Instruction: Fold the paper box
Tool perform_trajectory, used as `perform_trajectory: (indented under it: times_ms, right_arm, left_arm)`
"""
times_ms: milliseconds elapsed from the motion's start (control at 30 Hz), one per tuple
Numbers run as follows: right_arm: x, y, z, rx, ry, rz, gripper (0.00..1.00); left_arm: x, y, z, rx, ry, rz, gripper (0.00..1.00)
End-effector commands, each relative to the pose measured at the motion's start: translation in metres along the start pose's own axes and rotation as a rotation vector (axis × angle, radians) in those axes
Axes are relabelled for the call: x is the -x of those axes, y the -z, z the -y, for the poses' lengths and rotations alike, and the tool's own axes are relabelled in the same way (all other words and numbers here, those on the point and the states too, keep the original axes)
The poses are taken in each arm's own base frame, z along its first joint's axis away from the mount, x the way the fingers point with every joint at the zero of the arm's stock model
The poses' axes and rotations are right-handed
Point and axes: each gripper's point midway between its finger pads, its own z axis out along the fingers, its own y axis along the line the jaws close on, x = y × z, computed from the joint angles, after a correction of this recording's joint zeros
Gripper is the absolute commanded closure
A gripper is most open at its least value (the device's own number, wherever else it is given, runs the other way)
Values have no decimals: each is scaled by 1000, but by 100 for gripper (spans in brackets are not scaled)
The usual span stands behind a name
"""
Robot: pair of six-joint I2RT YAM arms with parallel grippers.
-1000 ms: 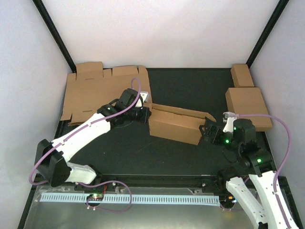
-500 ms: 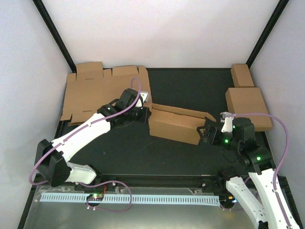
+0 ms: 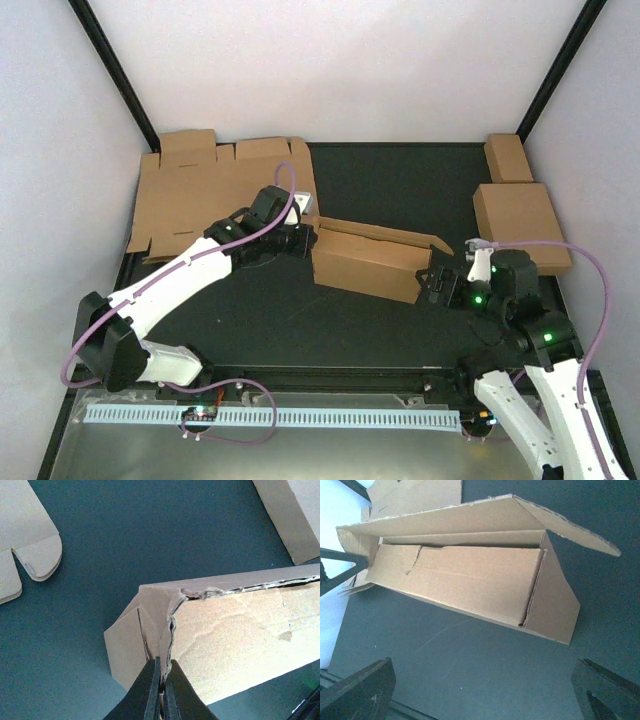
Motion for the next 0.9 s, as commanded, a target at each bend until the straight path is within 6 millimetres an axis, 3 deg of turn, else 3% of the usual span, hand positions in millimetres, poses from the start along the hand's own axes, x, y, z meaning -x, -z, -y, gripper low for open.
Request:
perform_trajectory:
  times_ms: [0, 533, 867]
  right_arm:
    - [7, 13, 0, -24, 15, 44, 0]
    - [0, 3, -1, 6, 11, 14, 0]
    - [-4, -4, 0, 15, 8, -5, 0]
  left_arm:
    - [-39, -10, -22, 88, 5, -129, 97]
    - [-55, -19, -31, 118, -9, -156, 98]
    - [-51, -15, -29, 125, -21, -140, 98]
